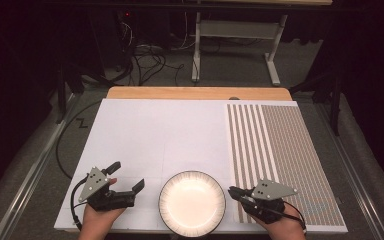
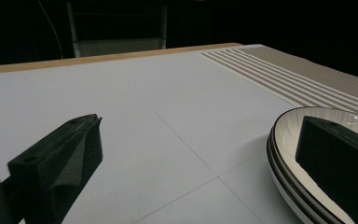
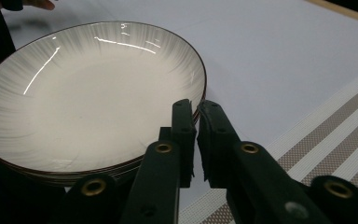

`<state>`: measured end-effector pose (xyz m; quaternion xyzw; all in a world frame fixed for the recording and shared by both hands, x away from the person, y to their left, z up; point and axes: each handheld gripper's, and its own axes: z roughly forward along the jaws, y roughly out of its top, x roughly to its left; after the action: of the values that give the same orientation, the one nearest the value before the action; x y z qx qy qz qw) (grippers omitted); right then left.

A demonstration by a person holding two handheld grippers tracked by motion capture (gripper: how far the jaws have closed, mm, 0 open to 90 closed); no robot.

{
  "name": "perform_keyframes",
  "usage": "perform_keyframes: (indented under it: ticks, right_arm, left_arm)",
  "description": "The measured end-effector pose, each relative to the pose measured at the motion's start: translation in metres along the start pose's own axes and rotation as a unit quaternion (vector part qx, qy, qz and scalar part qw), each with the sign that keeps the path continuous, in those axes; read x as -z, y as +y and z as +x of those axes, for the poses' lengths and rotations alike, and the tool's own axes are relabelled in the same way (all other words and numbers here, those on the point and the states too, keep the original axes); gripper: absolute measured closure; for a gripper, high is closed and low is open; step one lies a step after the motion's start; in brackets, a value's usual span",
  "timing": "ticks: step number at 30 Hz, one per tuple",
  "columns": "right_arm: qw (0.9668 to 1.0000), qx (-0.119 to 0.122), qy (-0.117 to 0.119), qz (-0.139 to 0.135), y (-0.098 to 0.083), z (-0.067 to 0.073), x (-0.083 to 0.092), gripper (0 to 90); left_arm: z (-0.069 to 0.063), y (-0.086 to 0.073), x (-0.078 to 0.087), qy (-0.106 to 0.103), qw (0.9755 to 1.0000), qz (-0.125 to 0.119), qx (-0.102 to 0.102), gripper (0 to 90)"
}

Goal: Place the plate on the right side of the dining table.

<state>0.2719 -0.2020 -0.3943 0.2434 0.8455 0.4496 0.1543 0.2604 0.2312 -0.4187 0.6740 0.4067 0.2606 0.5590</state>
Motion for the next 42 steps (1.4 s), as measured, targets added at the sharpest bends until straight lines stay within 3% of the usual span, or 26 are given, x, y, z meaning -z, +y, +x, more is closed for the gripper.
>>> perform_keyframes:
  ticks: [7, 14, 21, 42]
  right_arm:
    - [0.9988, 0.022, 0.018, 0.040, 0.005, 0.011, -0.003, 90.0]
    - [0.9972, 0.017, 0.034, 0.064, 0.005, 0.012, -0.006, 90.0]
    - [0.9959, 0.028, 0.043, 0.075, 0.006, 0.015, -0.008, 90.0]
    - [0.9943, 0.043, 0.033, 0.091, 0.007, 0.019, -0.010, 90.0]
  left_arm:
    - [0.000, 0.000, 0.001, 0.001, 1.0000, -0.003, 0.000, 0.9]
    - [0.001, 0.001, 0.002, 0.001, 1.0000, -0.005, 0.000, 0.9]
    - [0.001, 0.001, 0.002, 0.002, 1.0000, -0.005, -0.001, 0.9]
    - [0.001, 0.002, 0.002, 0.000, 0.9999, -0.010, 0.003, 1.0]
